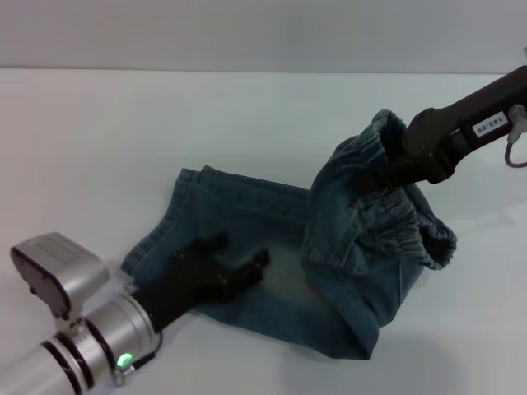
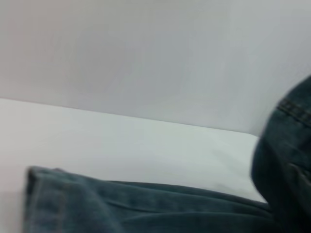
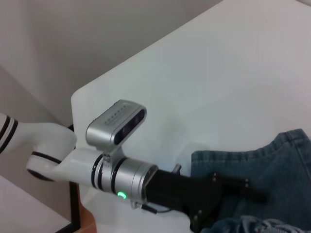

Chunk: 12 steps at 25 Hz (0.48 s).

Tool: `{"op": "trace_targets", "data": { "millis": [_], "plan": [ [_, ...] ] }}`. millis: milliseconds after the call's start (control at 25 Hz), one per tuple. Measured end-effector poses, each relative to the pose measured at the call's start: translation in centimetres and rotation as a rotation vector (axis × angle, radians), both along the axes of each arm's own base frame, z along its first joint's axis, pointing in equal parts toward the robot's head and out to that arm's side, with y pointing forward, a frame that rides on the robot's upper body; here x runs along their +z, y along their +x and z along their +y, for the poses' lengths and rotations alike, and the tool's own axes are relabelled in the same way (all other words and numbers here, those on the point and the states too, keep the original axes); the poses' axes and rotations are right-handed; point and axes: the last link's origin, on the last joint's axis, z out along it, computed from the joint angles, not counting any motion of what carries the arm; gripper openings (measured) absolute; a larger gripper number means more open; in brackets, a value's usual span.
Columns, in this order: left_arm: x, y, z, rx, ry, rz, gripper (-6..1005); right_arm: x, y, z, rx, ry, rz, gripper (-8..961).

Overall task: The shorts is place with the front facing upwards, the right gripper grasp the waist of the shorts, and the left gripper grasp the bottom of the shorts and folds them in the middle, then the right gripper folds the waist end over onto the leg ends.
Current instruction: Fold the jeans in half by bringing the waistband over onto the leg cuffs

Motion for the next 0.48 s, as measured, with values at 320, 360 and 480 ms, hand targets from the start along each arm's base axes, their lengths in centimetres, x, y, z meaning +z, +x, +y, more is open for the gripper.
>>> {"op": "trace_targets", "data": {
  "millis": [320, 360, 480],
  "plan": [
    [1.8, -1.0, 0.8, -0.003, 0.062, -0.007, 843, -1.4, 0.1, 0.0, 0.020, -0.006, 0.014, 41],
    [2.2, -1.0, 1.0, -0.005, 0.080, -0.012, 843, -1.6, 0.0, 0.0, 0.024, -0.003, 0.017, 41],
    [3.5, -1.2, 1.7, -0.008, 0.144, -0.034, 843, -2.4, -0.3, 0.2, 0.041, 0.006, 0.026, 42]
  ]
}}
